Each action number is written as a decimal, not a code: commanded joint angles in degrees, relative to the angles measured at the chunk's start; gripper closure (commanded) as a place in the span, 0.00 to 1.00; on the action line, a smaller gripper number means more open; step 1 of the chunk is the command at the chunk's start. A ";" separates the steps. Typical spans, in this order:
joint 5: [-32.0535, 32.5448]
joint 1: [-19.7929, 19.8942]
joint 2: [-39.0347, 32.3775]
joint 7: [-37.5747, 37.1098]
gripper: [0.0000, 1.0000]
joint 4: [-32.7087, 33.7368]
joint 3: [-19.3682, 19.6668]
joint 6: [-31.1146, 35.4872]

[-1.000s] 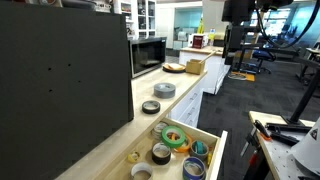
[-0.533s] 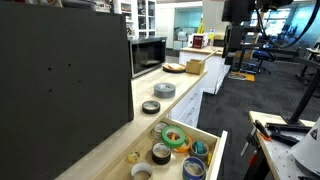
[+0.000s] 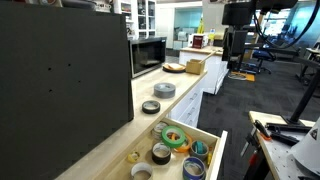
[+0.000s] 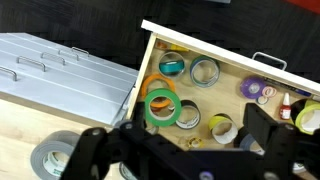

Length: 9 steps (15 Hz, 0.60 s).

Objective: Pick the black masking tape and put it in the drawer

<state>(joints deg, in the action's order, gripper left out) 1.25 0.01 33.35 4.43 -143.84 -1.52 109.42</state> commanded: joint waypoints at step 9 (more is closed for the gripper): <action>2.00 -1.40 -25.15 8.78 0.00 11.20 1.06 16.56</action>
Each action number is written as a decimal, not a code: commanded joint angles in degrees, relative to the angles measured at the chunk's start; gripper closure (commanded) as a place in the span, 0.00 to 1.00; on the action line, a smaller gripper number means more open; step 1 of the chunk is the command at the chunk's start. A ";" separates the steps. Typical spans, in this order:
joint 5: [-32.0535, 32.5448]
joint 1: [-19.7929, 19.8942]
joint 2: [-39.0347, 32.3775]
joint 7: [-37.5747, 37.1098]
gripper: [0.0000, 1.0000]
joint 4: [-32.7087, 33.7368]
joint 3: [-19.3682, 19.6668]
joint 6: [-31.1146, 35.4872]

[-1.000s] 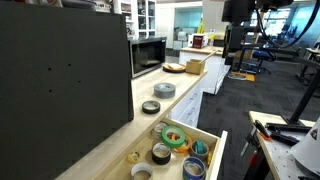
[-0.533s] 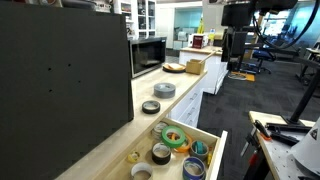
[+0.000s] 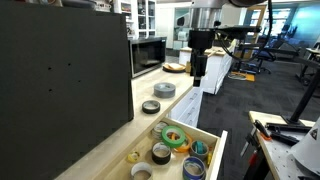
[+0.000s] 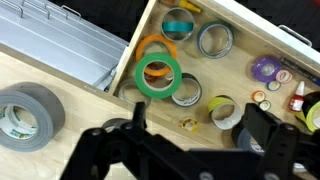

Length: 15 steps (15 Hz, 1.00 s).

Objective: Pick the black masking tape and put it in the drawer

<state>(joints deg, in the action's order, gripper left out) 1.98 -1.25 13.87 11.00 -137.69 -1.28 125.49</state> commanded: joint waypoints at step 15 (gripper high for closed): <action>1.93 0.46 -15.37 4.31 0.00 13.15 0.73 1.59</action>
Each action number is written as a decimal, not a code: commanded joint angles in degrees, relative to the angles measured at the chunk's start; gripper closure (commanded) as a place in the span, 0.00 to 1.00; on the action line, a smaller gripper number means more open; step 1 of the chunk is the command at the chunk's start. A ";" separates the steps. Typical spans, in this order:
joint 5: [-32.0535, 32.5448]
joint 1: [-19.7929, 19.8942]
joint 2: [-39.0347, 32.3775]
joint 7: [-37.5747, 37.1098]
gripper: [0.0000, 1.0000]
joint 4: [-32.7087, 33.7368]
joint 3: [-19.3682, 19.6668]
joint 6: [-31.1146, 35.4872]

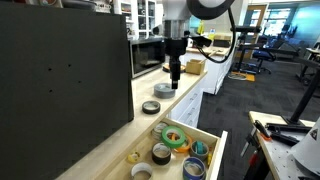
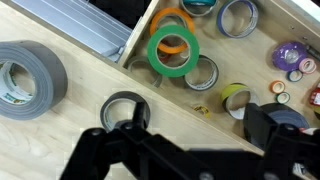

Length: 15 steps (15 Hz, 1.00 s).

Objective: Pick the black masking tape and put it in the drawer

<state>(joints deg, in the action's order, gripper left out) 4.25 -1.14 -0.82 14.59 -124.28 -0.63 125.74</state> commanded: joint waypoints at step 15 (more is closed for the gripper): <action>-7.11 6.66 -11.02 26.29 0.00 1.69 0.91 14.72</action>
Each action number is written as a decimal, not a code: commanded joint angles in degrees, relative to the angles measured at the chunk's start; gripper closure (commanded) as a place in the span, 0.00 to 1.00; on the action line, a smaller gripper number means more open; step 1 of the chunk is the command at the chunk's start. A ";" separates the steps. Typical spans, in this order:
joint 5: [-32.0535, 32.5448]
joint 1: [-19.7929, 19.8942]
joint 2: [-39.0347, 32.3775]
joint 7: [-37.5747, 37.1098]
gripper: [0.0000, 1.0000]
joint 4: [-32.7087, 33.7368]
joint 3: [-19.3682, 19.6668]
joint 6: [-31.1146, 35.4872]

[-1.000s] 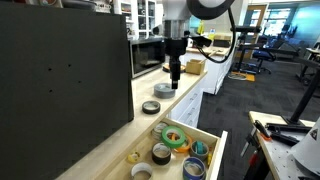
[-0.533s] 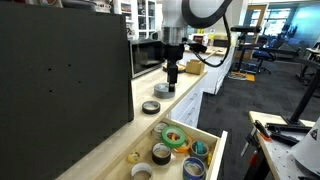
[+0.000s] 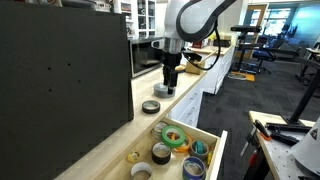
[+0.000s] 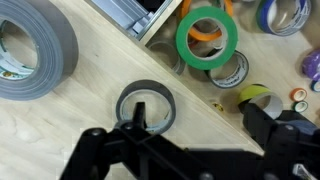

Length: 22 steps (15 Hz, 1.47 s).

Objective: Pick the black masking tape and put it in the drawer

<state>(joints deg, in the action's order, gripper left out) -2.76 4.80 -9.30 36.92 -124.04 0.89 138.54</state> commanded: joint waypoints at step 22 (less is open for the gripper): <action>8.10 0.85 -18.93 10.90 0.00 13.43 -4.22 3.28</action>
<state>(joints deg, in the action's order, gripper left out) 4.62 4.53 -26.33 46.44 -112.85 -2.47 142.05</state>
